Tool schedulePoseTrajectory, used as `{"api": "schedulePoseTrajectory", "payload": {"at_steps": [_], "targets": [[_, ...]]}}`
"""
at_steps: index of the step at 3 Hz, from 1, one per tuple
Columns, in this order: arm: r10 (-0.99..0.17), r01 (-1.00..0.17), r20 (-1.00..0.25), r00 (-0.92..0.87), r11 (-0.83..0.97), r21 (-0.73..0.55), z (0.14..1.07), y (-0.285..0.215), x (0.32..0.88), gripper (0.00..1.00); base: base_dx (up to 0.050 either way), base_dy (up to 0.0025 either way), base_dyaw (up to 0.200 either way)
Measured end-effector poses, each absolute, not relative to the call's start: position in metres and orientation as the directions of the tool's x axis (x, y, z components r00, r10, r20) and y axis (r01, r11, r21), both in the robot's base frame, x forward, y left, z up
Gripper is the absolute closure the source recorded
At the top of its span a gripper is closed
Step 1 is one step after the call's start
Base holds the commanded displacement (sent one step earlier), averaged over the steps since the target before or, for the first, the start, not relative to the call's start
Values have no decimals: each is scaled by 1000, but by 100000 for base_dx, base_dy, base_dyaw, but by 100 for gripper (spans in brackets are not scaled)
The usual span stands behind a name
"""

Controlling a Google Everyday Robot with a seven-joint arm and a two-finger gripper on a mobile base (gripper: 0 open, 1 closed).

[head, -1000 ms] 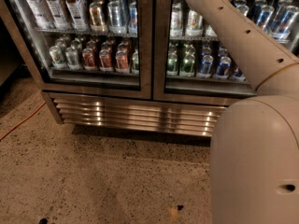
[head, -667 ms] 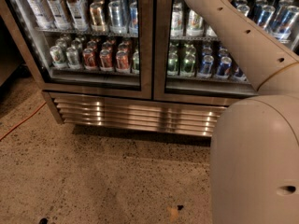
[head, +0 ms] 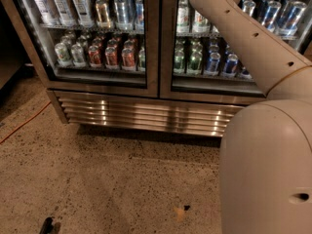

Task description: Open right fridge door

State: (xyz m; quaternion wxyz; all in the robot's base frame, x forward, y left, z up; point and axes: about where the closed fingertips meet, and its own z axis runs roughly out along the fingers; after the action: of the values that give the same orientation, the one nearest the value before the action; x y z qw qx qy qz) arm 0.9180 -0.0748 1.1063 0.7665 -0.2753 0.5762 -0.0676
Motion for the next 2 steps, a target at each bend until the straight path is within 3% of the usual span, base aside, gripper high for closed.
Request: {"api": "schedulePoseTrajectory", "payload": {"at_steps": [1, 2], "targets": [[-421, -214, -846, 327, 839, -500, 1106, -75, 918, 100, 0, 0, 0], [-421, -214, -846, 327, 839, -500, 1106, -75, 918, 82, 0, 0, 0]]}}
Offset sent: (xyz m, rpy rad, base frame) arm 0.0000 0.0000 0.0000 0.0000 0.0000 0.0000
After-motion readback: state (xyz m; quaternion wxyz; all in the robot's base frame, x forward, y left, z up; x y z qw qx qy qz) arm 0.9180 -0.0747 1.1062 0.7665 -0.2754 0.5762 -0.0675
